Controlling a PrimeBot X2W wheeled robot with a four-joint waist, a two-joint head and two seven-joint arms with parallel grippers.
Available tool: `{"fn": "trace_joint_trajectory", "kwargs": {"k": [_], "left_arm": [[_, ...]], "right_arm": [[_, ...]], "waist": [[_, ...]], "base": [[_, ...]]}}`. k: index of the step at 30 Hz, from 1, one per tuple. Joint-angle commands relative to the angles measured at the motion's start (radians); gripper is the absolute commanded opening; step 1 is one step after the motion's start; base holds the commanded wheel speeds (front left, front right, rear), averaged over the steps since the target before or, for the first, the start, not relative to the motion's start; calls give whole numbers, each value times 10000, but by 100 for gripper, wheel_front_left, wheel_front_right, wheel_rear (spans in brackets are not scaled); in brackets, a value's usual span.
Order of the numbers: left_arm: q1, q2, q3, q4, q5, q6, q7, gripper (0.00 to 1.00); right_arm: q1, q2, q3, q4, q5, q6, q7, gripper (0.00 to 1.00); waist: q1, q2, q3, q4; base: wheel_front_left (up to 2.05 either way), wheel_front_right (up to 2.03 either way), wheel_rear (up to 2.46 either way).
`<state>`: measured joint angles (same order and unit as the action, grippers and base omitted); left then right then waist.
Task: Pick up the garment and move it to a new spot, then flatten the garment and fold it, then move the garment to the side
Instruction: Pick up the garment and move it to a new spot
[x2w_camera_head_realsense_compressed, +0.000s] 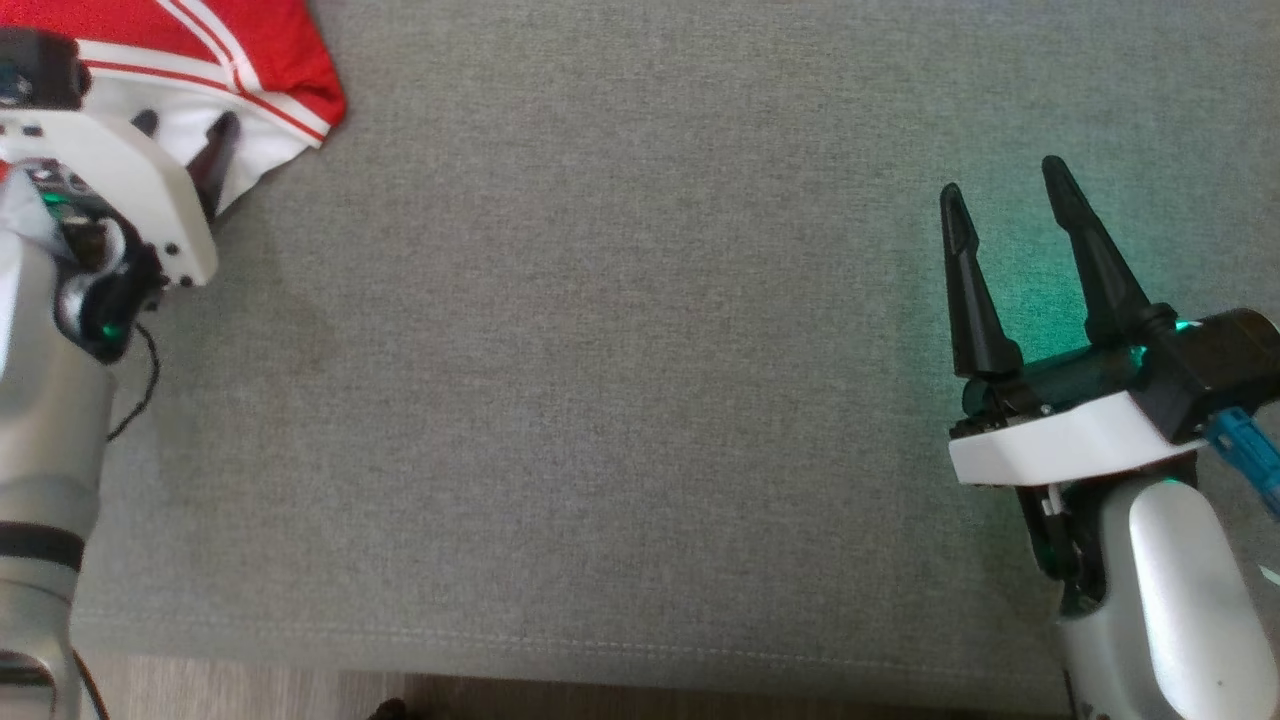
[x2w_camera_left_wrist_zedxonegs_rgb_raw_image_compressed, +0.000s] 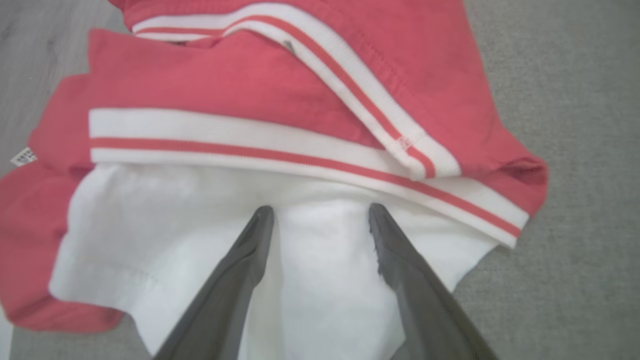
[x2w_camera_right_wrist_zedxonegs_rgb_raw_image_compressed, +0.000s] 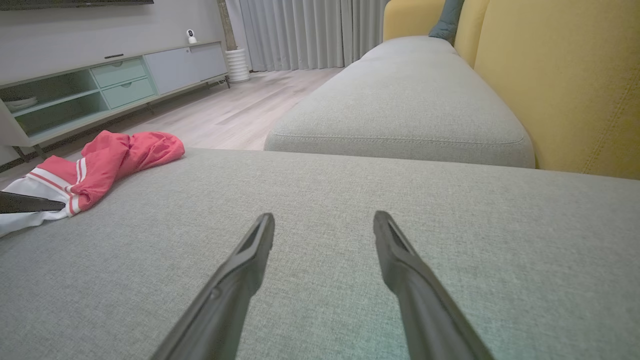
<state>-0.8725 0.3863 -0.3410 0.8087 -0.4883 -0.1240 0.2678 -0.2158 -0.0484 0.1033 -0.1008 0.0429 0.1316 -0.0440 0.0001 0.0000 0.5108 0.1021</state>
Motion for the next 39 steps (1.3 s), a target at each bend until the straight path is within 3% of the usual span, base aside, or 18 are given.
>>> {"fn": "trace_joint_trajectory", "kwargs": {"k": [1, 3, 4, 16, 28, 39], "left_arm": [[-311, 663, 317, -16, -59, -13, 27, 91], [-378, 692, 297, 123, -75, -17, -27, 26], [-409, 711, 272, 181, -82, -21, -50, 0], [-1013, 1051, -79, 2, 277, -41, -1078, 0], [-1486, 1155, -260, -1390, 453, -16, -2225, 0], [-263, 598, -705, -3389, 436, 163, -2957, 0]], "right_arm": [[-61, -18, 291, -367, 6, -9, -82, 100], [-77, -18, 275, -344, 15, -9, -109, 100], [-85, -18, 265, -329, 21, -9, -125, 100], [-81, -18, 179, 6, 202, -9, -417, 100], [145, -18, 27, 434, 500, -9, -687, 100], [458, -18, -364, 660, 697, -9, -909, 100]], "waist": [[-1, 0, 10, -30], [-1, 0, -1, -61], [-1, 0, -17, -73], [-1, 0, -646, -49], [-1, 0, -1643, -70], [-1, 0, -2833, -118]], "base": [[0, 0, 0], [0, 0, 0], [0, 0, 0], [0, 0, 0], [0, 0, 0], [0, 0, 0]]}}
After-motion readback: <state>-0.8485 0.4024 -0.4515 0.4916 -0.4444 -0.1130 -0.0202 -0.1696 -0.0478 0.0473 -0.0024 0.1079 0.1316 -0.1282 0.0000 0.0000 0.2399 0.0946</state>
